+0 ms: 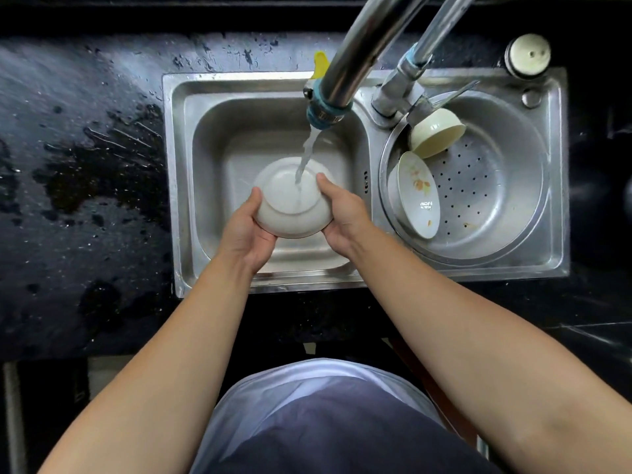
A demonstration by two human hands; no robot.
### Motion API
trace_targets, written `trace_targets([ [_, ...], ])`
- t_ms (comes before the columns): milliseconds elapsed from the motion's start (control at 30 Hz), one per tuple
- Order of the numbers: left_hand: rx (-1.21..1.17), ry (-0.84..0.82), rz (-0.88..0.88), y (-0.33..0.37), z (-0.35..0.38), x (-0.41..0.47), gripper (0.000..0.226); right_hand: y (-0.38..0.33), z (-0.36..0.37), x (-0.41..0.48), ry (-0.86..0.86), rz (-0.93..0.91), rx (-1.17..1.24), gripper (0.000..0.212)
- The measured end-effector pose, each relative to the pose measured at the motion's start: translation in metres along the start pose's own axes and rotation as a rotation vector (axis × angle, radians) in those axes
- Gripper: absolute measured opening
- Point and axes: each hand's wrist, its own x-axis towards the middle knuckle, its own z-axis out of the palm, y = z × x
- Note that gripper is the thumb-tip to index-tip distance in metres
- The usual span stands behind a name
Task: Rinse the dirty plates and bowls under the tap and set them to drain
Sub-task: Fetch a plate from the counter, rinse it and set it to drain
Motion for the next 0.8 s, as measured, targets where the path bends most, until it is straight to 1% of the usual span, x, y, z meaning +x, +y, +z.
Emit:
trace_targets([
  [33,0.056,-0.010,0.046,0.003,0.002,-0.003,0.030,0.001,-0.005,0.000,-0.009,0.027,-0.037,0.028],
  [100,0.240,-0.012,0.169,0.009,0.008,-0.008,0.024,-0.003,-0.013,-0.001,0.025,0.030,-0.211,0.023],
  [133,0.375,-0.004,0.249,0.011,0.011,-0.011,0.021,-0.010,-0.018,-0.001,0.060,-0.007,-0.288,0.020],
  [167,0.542,0.008,0.341,0.014,0.016,-0.014,0.018,-0.021,-0.024,-0.001,0.094,-0.073,-0.316,0.013],
  [200,0.720,0.011,0.442,0.016,0.020,-0.017,0.016,-0.037,-0.032,-0.002,0.123,-0.152,-0.289,0.010],
  [267,1.026,-0.026,0.620,0.018,0.028,-0.023,0.015,-0.075,-0.048,-0.003,0.232,-0.280,-0.195,0.022],
  [367,1.321,-0.119,0.817,0.015,0.038,-0.031,0.010,-0.136,-0.067,-0.008,0.439,-0.384,-0.081,0.020],
  [400,1.384,-0.139,0.847,0.013,0.039,-0.032,0.008,-0.153,-0.069,-0.009,0.456,-0.409,-0.020,0.021],
  [467,1.461,-0.154,0.879,0.010,0.043,-0.036,0.019,-0.177,-0.061,-0.008,0.379,-0.448,0.050,0.028],
  [500,1.483,-0.152,0.889,0.009,0.043,-0.037,0.022,-0.186,-0.053,-0.008,0.326,-0.464,0.050,0.031],
  [533,1.497,-0.145,0.898,0.008,0.043,-0.038,0.024,-0.191,-0.045,-0.010,0.287,-0.481,0.011,0.030],
  [600,1.528,-0.131,0.918,0.005,0.042,-0.040,0.022,-0.196,-0.037,-0.011,0.278,-0.495,-0.151,0.016],
  [667,1.541,-0.134,0.940,0.002,0.041,-0.041,0.017,-0.195,-0.046,-0.011,0.272,-0.447,-0.248,0.022],
  [733,1.513,-0.178,0.937,0.002,0.040,-0.041,0.013,-0.187,-0.060,-0.010,0.277,-0.415,-0.308,0.029],
  [767,1.482,-0.205,0.918,0.002,0.040,-0.042,0.013,-0.180,-0.067,-0.011,0.299,-0.407,-0.353,0.029],
  [800,1.444,-0.225,0.902,0.003,0.040,-0.043,0.014,-0.171,-0.073,-0.012,0.314,-0.404,-0.404,0.022],
])
